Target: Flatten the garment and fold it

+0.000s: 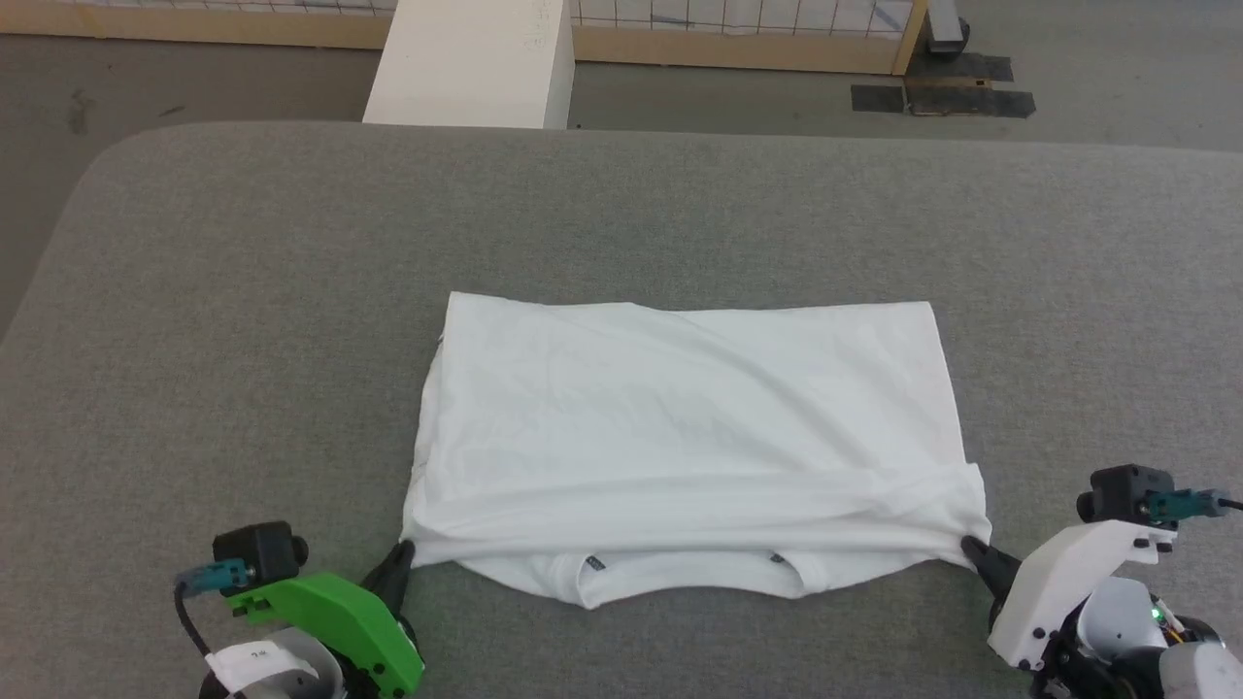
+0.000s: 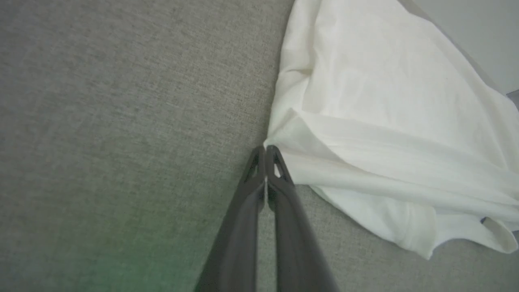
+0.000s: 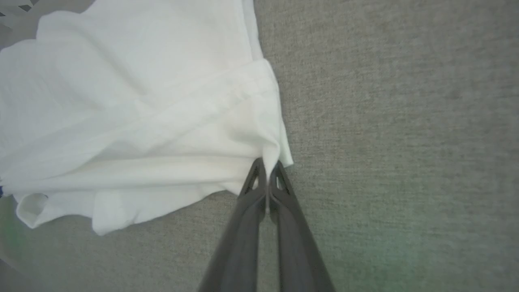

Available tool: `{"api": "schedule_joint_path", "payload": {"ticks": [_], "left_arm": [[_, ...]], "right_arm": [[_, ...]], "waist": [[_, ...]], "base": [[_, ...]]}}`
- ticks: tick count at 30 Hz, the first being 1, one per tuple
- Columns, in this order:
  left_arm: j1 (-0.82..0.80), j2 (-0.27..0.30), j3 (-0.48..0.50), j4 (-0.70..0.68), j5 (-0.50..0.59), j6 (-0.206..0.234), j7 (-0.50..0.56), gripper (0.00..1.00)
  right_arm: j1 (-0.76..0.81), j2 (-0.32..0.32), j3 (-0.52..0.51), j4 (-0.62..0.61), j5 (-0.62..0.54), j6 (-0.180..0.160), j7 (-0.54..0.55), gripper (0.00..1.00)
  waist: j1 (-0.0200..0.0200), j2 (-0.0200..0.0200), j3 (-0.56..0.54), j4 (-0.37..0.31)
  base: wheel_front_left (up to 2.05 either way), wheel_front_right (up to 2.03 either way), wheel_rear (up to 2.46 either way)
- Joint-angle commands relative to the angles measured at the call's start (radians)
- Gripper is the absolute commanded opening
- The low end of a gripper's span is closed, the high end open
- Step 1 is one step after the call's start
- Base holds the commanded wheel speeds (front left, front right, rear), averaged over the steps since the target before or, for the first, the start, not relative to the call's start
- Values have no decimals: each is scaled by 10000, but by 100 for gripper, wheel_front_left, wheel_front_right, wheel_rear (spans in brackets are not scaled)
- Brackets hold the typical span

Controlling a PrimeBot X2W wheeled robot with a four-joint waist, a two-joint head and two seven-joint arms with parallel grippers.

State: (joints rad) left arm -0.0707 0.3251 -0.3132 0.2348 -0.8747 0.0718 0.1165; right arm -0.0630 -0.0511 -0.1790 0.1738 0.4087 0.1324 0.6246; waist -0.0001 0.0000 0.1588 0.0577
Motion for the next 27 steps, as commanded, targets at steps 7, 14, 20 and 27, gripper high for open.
{"api": "schedule_joint_path", "payload": {"ticks": [7,14,20,27], "left_arm": [[141,110,-93,198,-240,368,705,100],[366,496,643,-691,-453,897,543,100],[332,990,1475,-2165,384,930,-1334,100],[-266,1243,1335,-2777,3331,728,-3731,100]], "right_arm": [[289,1,-10,-67,-266,-17,-47,100],[734,5,-879,-1636,859,-17,196,100],[255,7,-1660,-2968,849,-17,703,100],[-1216,-49,-712,-2243,-407,-17,2254,100]], "waist": [[1,0,-131,65],[1,0,-476,124],[1,0,-572,13],[1,0,-232,-64]], "base": [[0,0,0],[0,0,0],[0,0,0],[0,0,0]]}}
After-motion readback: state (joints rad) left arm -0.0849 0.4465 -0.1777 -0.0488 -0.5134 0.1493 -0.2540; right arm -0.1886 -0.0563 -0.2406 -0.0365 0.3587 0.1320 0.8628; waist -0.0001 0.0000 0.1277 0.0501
